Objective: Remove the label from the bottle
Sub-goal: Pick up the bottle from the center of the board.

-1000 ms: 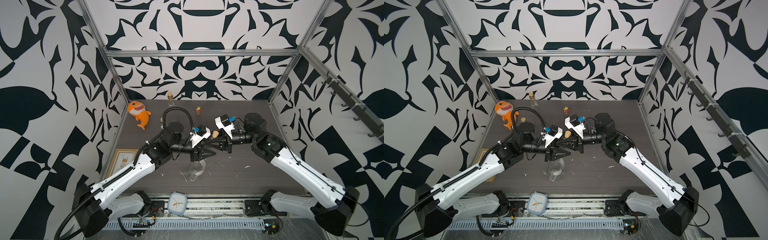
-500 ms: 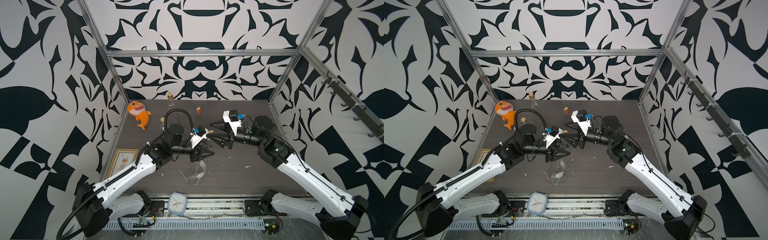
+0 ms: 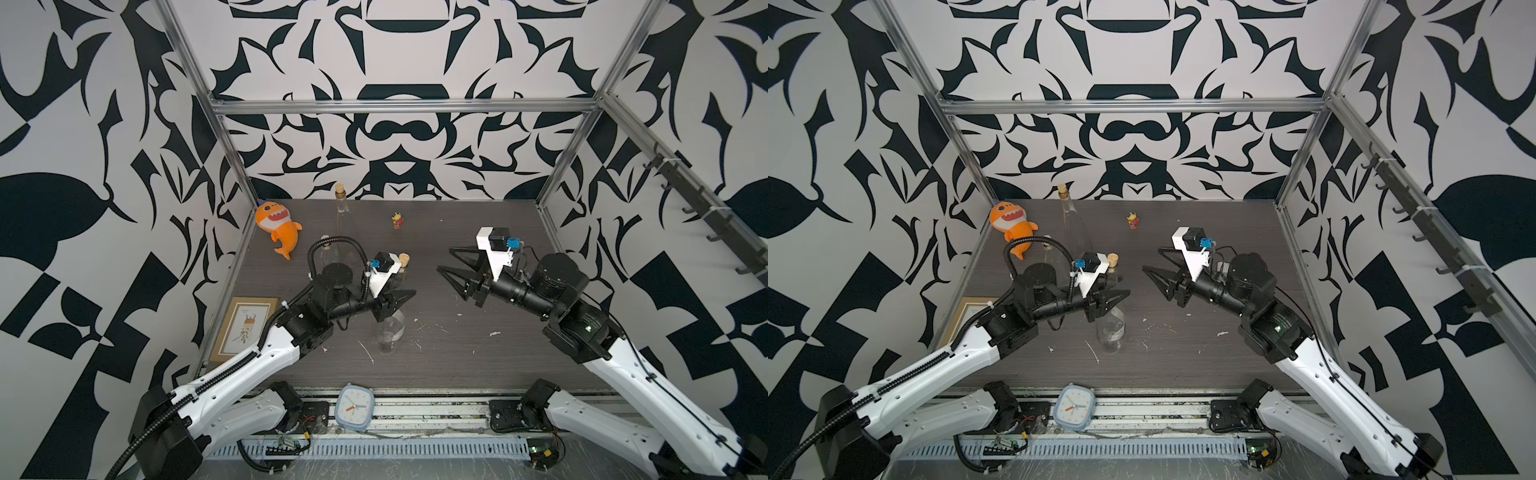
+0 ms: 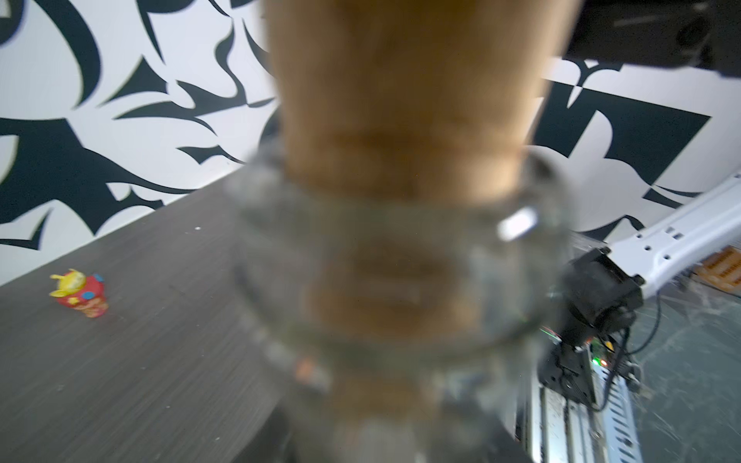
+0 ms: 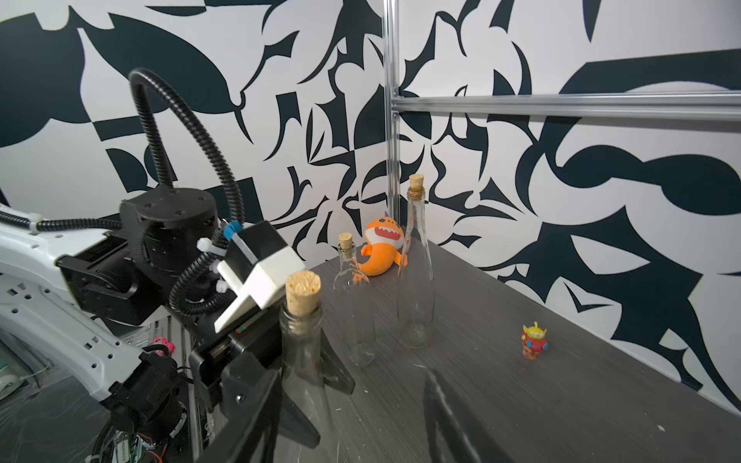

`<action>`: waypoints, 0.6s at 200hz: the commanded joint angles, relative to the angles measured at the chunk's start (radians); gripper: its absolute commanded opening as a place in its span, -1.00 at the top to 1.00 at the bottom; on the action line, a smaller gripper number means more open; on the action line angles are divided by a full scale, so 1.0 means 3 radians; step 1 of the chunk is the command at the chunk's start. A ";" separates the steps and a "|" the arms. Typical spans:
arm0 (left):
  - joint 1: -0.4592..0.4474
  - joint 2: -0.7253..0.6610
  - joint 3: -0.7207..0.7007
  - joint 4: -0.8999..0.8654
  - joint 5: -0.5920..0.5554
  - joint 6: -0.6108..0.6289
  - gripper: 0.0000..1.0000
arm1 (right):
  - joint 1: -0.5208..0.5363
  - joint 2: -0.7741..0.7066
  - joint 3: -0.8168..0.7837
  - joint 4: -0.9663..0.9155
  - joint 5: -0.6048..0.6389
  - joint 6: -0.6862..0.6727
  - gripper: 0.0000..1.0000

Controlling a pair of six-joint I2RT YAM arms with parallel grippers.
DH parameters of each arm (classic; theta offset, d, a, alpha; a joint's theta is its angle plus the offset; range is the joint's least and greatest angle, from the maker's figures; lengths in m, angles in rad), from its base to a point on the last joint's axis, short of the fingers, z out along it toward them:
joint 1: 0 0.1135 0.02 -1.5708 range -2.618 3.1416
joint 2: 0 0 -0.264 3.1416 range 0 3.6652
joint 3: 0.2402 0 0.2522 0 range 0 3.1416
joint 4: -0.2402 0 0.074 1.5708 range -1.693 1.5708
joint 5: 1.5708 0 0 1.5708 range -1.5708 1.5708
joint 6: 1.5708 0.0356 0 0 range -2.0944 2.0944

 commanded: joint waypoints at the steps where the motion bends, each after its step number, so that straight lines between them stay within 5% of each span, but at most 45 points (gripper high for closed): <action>1: 0.0006 -0.0189 -0.0058 0.0736 -0.0431 -0.0017 1.00 | 0.0003 0.0002 -0.0156 -0.0073 0.0109 0.0366 -0.12; 56: -0.0002 -0.0301 -0.0196 0.1088 -0.0752 0.0241 1.00 | 0.0153 0.0200 -0.0545 0.0251 0.0229 0.1106 -0.06; 120: -0.0142 -0.0169 -0.0225 0.1438 -0.1082 0.0422 1.00 | 0.0702 0.0564 -0.0784 0.0808 0.0604 0.1434 -0.03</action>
